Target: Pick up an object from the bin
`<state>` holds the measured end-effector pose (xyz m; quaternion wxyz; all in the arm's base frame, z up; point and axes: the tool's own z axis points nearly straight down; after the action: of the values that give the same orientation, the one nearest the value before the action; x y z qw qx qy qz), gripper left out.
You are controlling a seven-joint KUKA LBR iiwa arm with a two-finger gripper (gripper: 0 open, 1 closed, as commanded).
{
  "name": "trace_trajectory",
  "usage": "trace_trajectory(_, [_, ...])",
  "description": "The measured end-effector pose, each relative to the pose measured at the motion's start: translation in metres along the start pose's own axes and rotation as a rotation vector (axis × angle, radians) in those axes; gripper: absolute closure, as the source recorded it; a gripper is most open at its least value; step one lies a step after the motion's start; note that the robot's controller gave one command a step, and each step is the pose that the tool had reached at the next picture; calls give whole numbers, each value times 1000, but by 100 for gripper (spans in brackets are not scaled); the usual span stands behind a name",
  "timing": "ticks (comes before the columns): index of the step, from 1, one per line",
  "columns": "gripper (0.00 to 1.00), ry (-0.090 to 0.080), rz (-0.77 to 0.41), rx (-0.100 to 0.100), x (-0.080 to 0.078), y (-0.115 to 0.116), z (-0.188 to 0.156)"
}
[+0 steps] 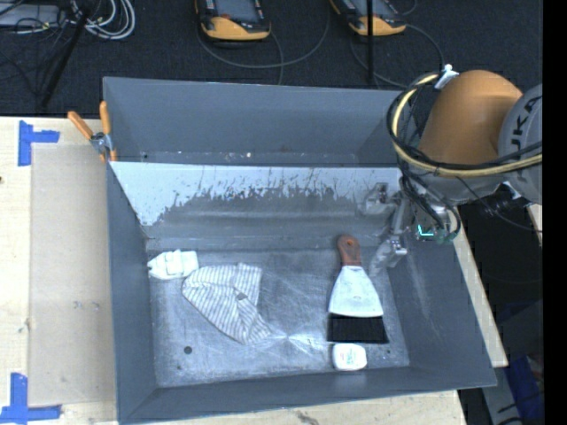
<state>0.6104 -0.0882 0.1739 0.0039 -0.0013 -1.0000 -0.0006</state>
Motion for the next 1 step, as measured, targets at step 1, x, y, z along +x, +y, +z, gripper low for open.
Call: trace_trajectory(1, [0,-8,-2,1,-2,0,-4])
